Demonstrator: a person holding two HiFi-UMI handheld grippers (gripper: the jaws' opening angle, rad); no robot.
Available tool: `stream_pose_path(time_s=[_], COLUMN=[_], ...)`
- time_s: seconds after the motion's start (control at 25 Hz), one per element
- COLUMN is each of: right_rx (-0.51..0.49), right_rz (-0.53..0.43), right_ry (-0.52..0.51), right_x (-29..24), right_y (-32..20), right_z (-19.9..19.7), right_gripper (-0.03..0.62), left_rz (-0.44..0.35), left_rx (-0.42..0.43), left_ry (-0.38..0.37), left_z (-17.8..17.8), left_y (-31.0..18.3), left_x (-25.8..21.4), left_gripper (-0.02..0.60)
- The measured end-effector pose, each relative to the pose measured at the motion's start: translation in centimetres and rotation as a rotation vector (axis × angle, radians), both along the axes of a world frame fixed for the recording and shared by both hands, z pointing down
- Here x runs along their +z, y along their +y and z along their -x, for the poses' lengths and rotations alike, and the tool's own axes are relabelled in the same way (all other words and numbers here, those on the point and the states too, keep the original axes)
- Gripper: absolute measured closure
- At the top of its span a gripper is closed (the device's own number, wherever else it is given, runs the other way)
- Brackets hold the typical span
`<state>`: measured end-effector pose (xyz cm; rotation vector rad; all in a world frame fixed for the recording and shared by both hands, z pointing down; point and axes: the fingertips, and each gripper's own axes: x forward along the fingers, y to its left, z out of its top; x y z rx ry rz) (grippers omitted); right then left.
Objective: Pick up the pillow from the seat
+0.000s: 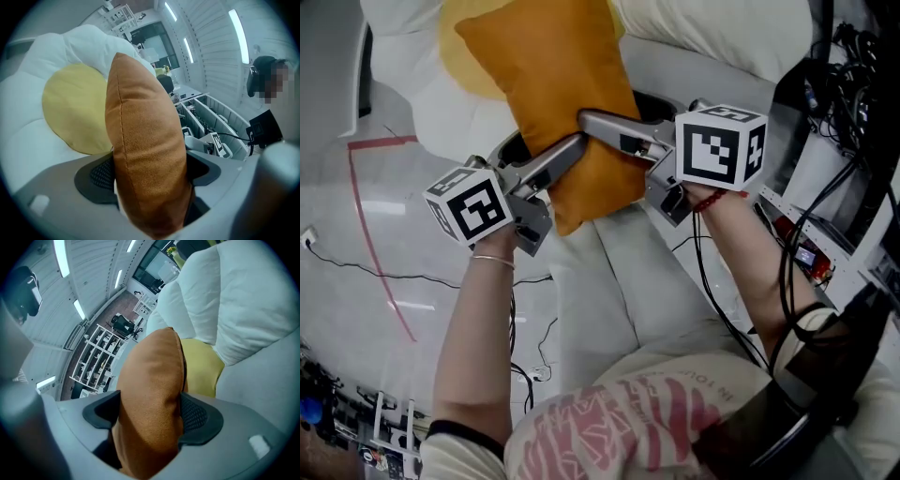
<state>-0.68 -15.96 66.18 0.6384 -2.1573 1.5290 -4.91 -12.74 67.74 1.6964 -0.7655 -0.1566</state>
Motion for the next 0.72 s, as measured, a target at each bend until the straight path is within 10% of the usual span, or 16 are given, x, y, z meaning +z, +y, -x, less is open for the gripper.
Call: stream_pose_path(time_s=[0.72], right_rx=[0.036], right_rz=[-0.153], right_ry=[-0.106], right_x=[-19.0], right_y=[-1.2], right_z=[2.2], right_gripper=[0.194], left_rz=[-0.193], left_rx=[-0.064], left_ry=[-0.066], left_z=[2.8], left_y=[-1.4], left_x=[-19.2], left_gripper=[0.126])
